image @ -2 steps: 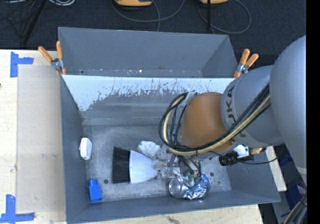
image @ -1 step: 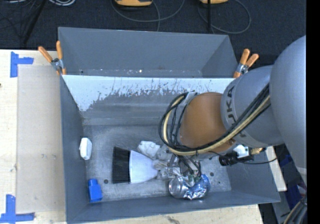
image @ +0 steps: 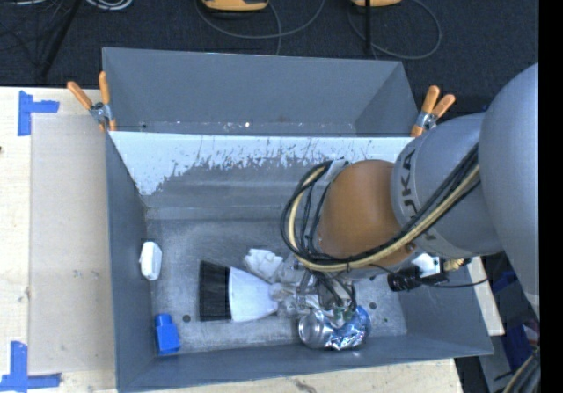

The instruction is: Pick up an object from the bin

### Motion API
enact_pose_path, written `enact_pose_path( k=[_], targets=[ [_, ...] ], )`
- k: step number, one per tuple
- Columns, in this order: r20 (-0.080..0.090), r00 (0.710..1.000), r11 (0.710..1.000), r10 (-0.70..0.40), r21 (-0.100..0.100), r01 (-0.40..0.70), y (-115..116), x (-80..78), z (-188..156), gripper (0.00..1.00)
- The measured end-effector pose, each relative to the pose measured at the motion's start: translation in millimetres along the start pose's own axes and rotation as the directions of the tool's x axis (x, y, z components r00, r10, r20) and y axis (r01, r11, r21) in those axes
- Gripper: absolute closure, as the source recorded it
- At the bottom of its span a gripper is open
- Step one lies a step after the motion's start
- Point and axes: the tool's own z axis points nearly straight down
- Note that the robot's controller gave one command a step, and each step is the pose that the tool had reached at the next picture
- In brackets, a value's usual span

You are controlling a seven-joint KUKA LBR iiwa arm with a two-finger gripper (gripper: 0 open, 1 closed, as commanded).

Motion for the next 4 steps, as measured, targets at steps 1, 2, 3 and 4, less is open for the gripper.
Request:
enact_pose_path(
  k=[1, 2, 3, 4],
  targets=[
    [-0.015, 1.000, 1.000, -0.001, 0.002, 0.001, -0.6, 3.2, -16.4, 1.00],
    [-0.021, 1.000, 1.000, -0.001, 0.004, 0.001, -0.8, 3.5, -35.4, 1.00],
    [-0.014, 1.000, 1.000, -0.002, 0.002, 0.002, -0.5, 2.2, -54.3, 1.00],
    [-0.010, 1.000, 1.000, -0.002, 0.002, 0.002, -0.5, 1.3, -61.6, 1.00]
  ],
)
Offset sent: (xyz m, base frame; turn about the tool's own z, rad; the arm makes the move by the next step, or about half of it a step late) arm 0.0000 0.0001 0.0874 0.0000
